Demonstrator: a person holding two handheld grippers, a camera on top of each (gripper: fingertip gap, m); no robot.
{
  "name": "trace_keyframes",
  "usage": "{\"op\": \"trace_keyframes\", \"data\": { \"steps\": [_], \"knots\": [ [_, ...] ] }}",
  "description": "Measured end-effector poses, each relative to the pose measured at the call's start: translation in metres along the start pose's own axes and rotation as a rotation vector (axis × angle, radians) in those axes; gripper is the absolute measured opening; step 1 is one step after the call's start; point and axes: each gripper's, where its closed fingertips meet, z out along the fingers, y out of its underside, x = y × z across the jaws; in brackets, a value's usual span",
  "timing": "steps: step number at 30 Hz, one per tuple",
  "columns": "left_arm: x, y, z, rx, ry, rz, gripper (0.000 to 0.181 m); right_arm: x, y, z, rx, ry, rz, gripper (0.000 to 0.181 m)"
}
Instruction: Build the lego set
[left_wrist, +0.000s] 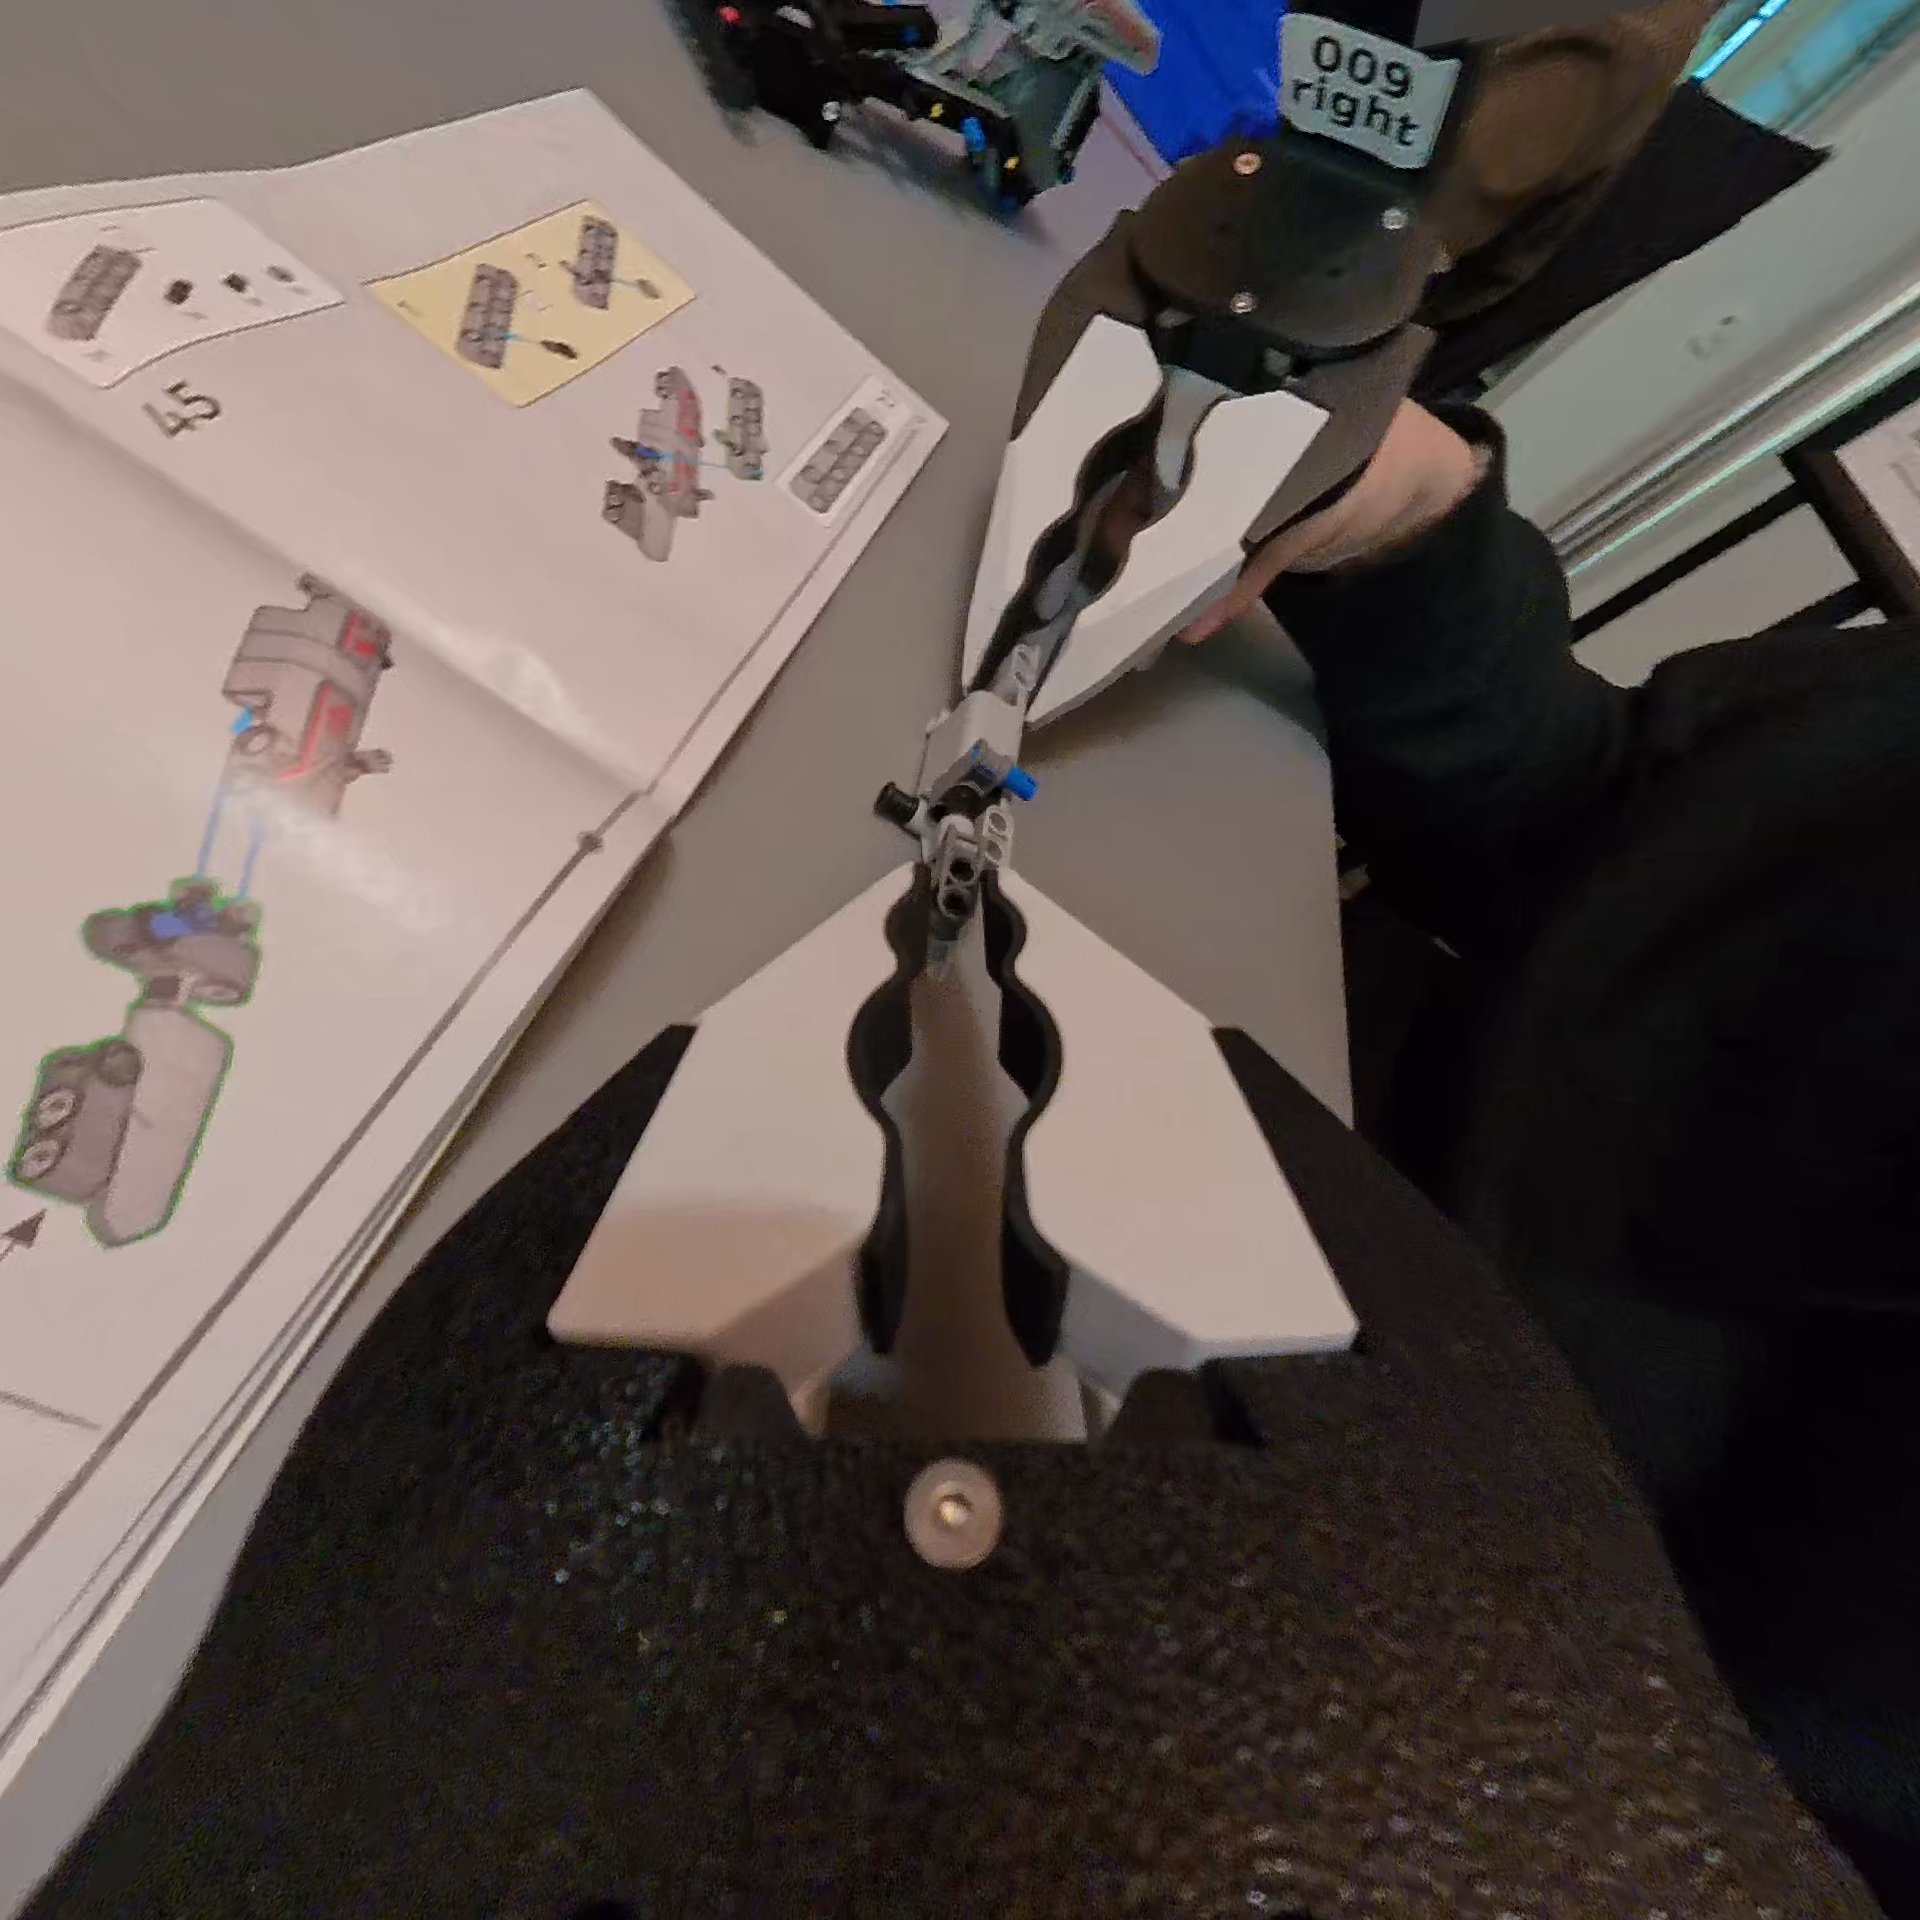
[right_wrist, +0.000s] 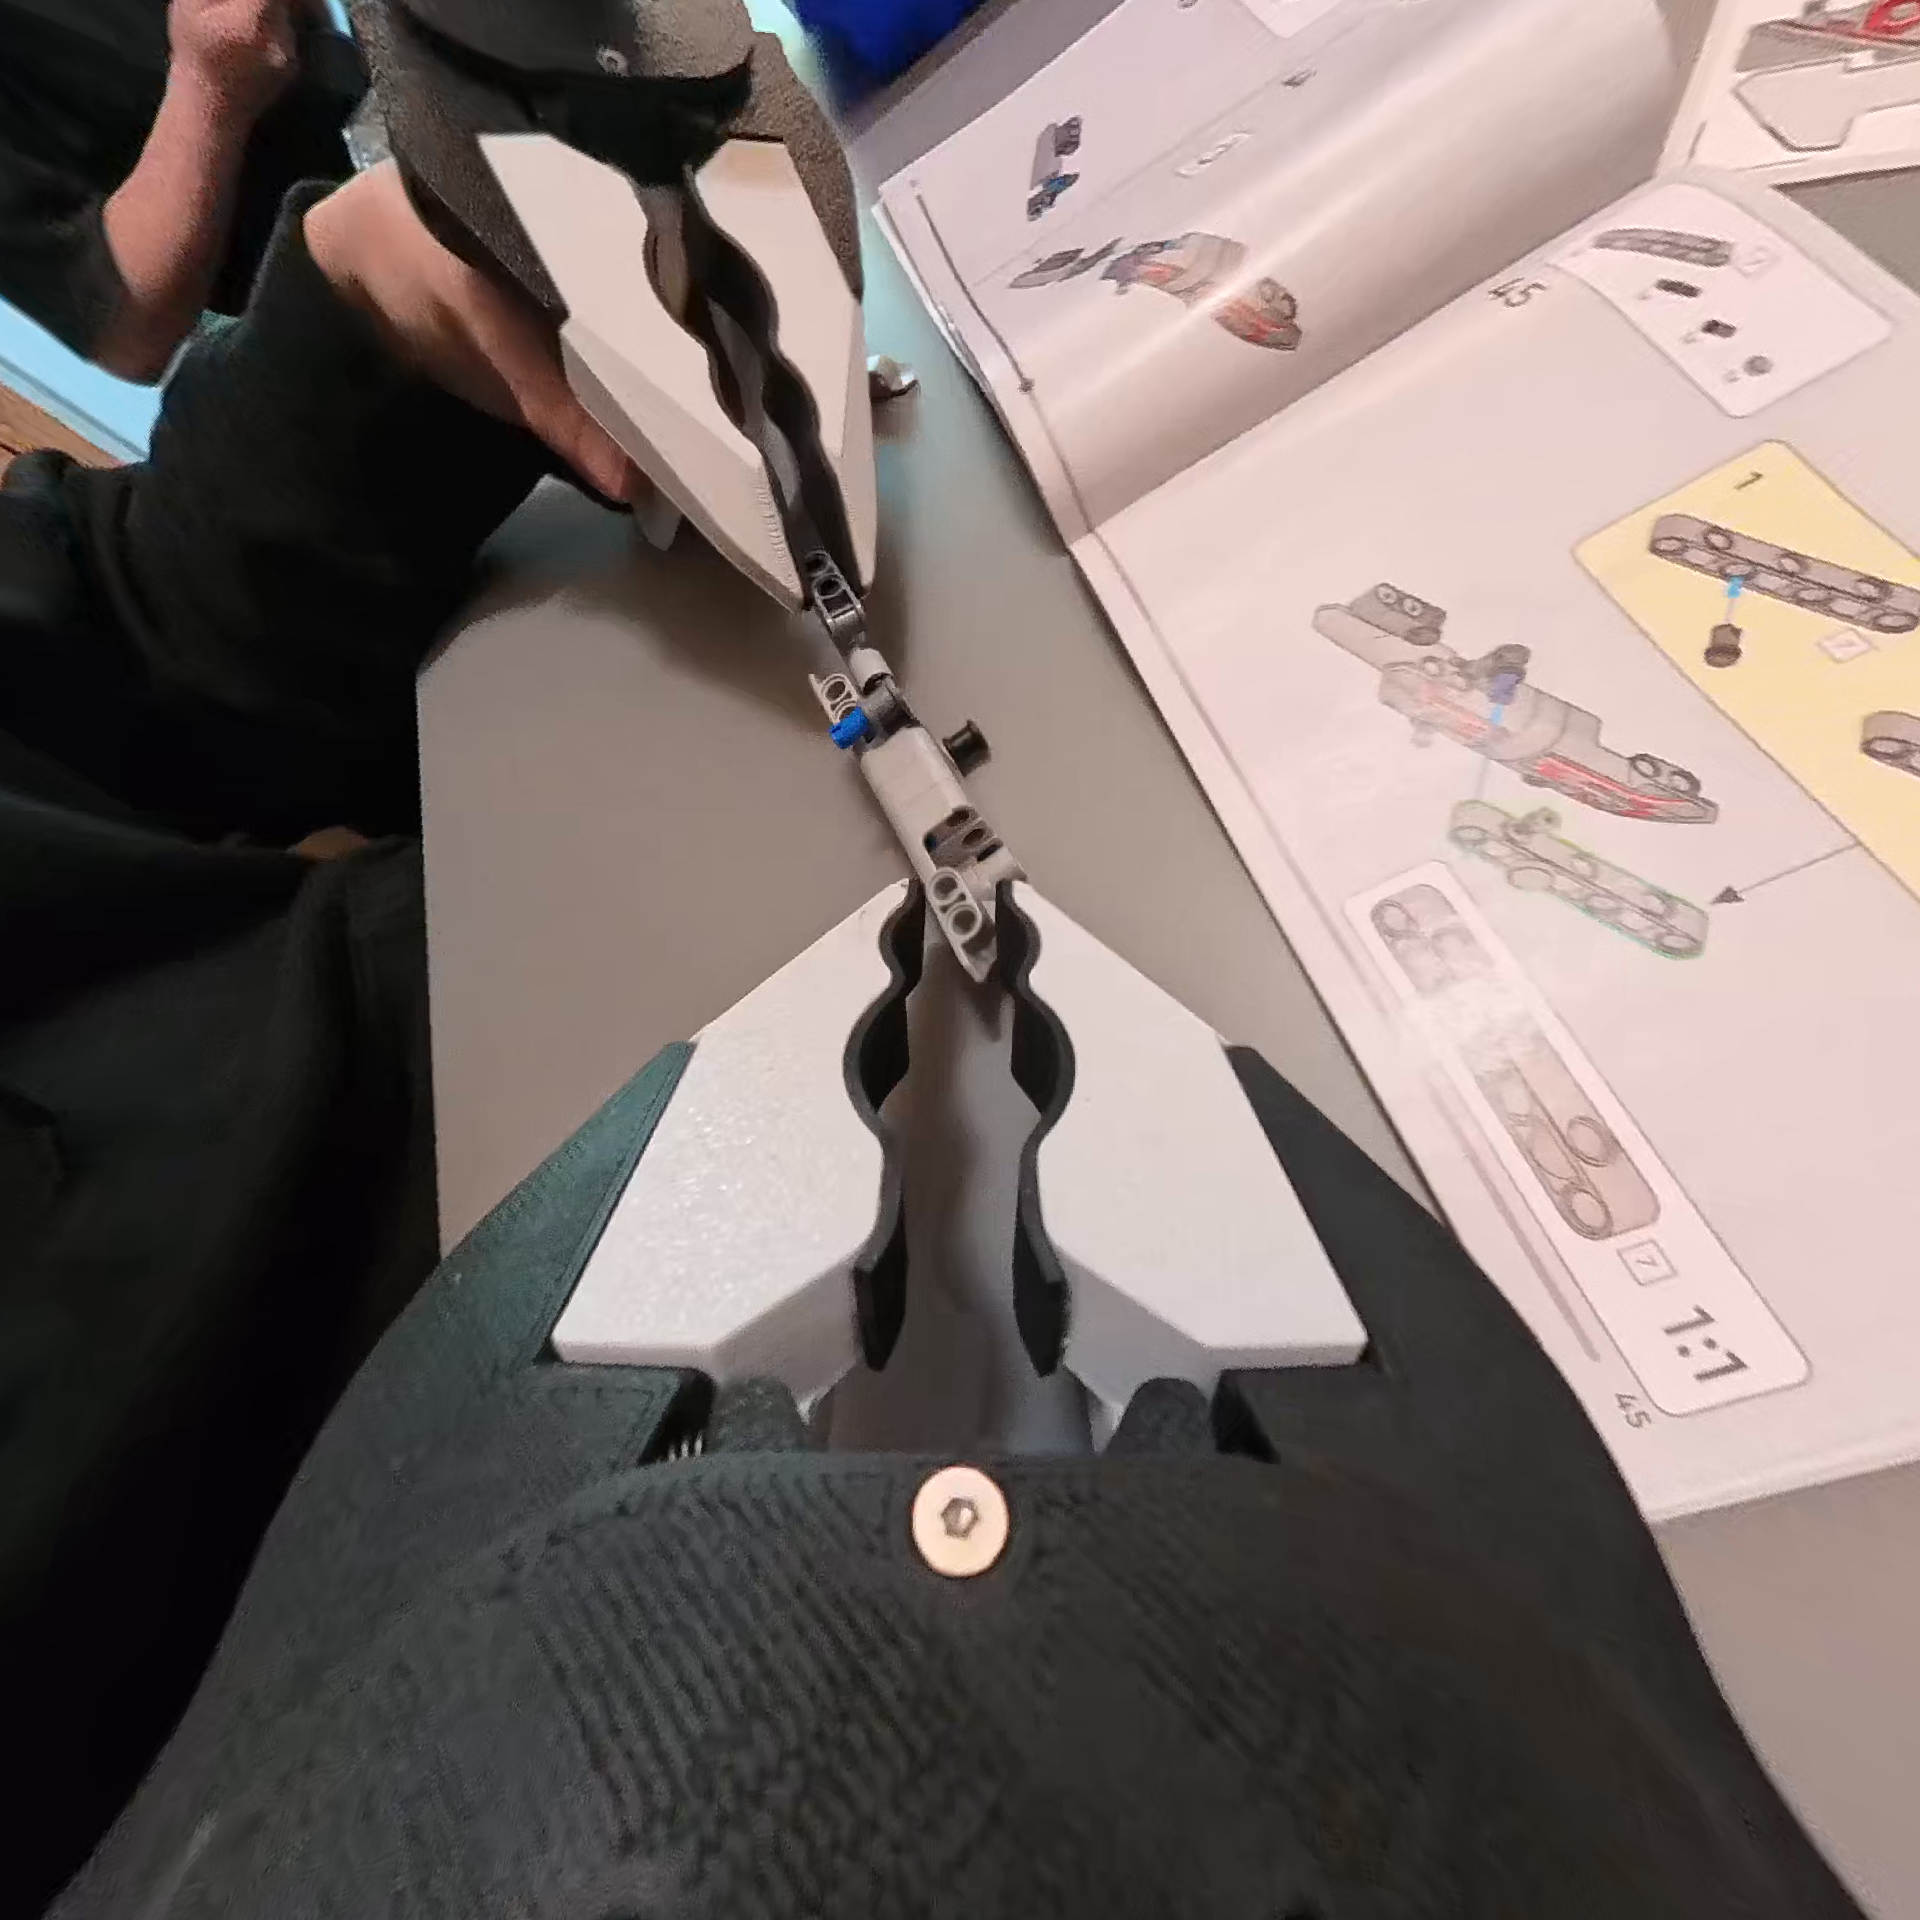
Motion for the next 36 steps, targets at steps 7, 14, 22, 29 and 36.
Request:
{"op": "trace_keyframes", "data": {
  "steps": [7,14,22,29,36],
  "knots": [
    [-0.013,-0.004,-0.001,0.022,-0.09,-0.013,0.016,0.005,0.002,0.002,-0.016,0.045,-0.001,0.012],
    [-0.01,-0.014,-0.01,0.079,-0.1,0.05,0.023,-0.006,-0.005,-0.006,0.045,-0.022,-0.027,0.028],
    [0.002,-0.036,-0.048,0.147,-0.186,0.139,0.023,0.013,-0.012,-0.041,0.173,0.09,-0.096,0.032],
    [-0.011,-0.05,-0.164,0.302,-0.476,0.202,0.02,0.052,-0.043,-0.081,0.36,0.488,-0.25,0.026],
    [-0.106,-0.003,-0.319,-0.062,-0.992,0.292,0.013,0.109,-0.063,-0.095,0.324,0.872,-0.313,0.022]
  ]
}}
